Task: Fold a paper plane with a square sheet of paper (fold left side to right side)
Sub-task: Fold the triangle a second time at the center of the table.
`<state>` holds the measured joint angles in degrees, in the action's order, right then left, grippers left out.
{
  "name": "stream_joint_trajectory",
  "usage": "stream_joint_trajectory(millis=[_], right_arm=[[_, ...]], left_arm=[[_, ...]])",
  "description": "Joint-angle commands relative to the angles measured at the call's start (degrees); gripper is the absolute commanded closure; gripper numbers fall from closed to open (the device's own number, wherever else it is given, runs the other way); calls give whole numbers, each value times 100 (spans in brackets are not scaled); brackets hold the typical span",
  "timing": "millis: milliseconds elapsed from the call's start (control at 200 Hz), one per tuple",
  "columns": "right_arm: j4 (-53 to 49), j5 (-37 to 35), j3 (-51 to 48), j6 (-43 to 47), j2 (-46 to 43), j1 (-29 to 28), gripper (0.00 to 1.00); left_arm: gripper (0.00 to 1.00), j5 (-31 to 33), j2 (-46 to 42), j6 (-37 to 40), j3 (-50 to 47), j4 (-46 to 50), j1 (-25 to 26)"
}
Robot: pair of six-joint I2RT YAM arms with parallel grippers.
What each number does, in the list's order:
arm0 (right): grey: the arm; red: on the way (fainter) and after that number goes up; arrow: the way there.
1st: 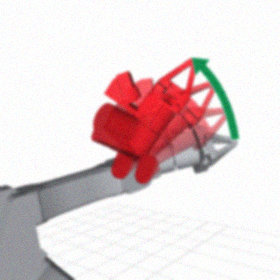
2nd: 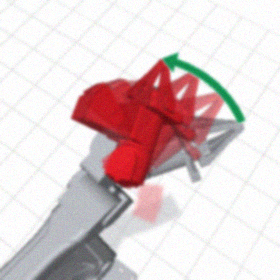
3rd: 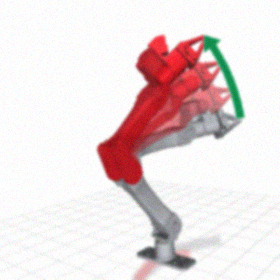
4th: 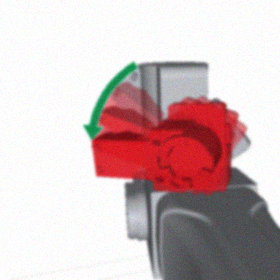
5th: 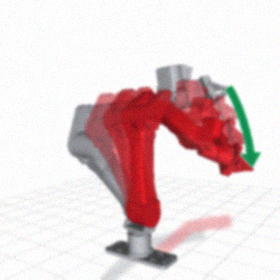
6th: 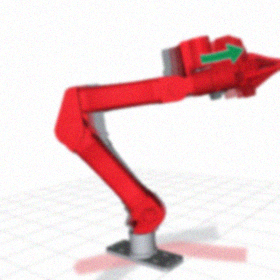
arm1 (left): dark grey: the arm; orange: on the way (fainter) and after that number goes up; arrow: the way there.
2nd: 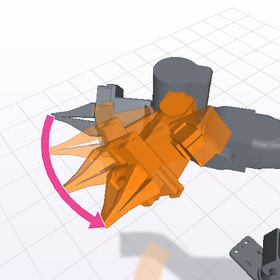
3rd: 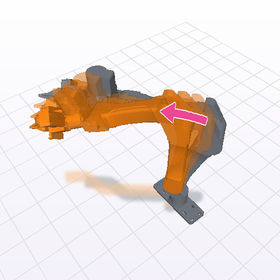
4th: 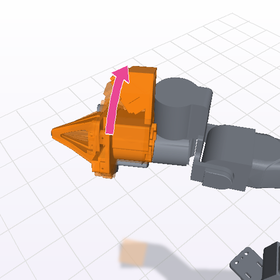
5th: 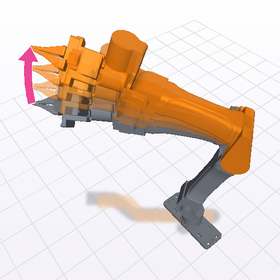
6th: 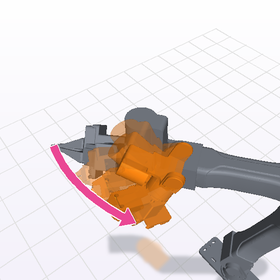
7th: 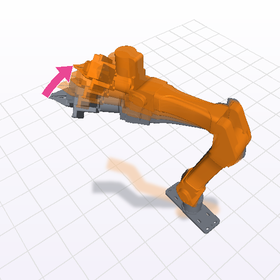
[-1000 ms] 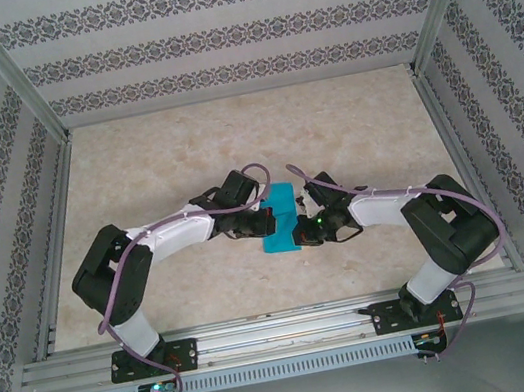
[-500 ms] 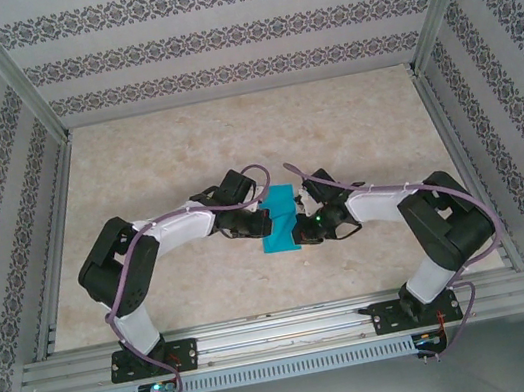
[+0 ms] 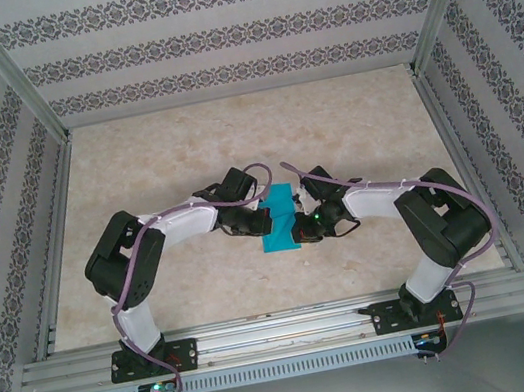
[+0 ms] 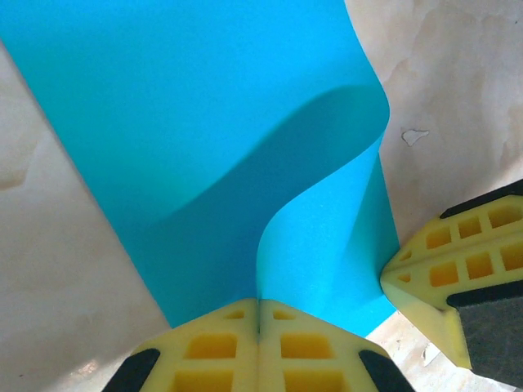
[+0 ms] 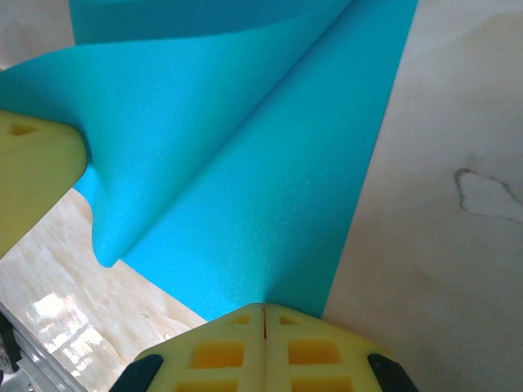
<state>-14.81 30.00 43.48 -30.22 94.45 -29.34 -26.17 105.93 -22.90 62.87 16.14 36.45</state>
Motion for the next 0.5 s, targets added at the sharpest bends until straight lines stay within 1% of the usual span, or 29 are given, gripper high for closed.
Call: stream_joint_trajectory(millis=[0, 495], right_arm=[[-356, -284, 2, 122, 170, 69, 100], [-364, -284, -24, 115, 161, 87, 100]], left_arm=[[100, 147, 111, 189, 174, 179, -106], [100, 384, 237, 294, 313, 306, -138]])
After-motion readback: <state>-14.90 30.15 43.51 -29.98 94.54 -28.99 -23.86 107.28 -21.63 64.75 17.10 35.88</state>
